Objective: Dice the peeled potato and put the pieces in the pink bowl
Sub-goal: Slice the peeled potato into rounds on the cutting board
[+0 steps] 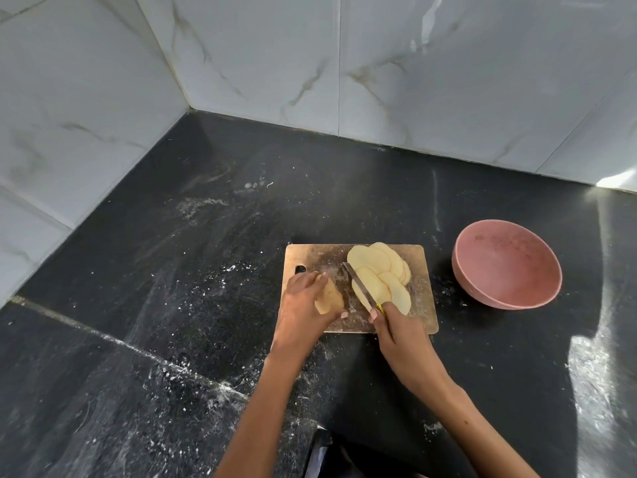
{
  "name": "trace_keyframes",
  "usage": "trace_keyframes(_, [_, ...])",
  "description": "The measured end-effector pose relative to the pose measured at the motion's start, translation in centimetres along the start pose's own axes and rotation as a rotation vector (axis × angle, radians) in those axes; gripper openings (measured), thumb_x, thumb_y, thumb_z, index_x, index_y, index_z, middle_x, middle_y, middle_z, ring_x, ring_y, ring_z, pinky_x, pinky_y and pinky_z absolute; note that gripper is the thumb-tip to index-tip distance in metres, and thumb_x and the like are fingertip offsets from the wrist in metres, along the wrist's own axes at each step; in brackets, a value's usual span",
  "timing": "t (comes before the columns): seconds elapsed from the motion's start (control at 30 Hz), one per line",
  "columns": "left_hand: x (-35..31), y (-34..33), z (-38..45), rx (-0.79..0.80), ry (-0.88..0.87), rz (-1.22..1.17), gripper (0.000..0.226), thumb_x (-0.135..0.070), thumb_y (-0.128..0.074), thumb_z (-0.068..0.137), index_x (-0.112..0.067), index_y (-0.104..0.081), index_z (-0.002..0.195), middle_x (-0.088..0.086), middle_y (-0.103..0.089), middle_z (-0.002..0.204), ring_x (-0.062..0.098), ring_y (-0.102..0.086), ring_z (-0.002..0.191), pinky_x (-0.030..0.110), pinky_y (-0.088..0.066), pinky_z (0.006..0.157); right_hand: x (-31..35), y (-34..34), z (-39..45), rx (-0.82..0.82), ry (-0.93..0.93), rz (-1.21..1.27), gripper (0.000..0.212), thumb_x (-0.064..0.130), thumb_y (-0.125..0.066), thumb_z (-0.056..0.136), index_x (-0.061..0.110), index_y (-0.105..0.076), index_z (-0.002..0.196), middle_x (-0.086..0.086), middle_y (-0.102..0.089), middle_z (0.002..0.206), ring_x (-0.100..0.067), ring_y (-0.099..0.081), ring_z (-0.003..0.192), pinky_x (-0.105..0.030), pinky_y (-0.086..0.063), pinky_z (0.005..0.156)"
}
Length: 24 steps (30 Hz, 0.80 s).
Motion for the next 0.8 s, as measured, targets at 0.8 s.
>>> trace_keyframes(0.8, [0.0,0.2,-2.2,0.027,-0.175,0.075,0.062,-0.035,-0.070,0.086,-0.019,-0.046,0.140,-0.008,-0.030,0.149,0.002,-0.029,0.139,0.011,-0.004,0.112,1.5,-1.6,0.4,0.064,-0.046,-0.153,0.023,0.031,-0.030,0.103,0.017,-0.045,0.094,0.000,-0.054,0.077,-0.018,-0.053,0.073,-0.033,-0.039,0.064])
Point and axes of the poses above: each hand's wrist, its own z-axis towards the middle knuckle, its own y-axis out of the back of the hand, x = y × z, the point moved 8 cm from there along z, towards the middle knuckle
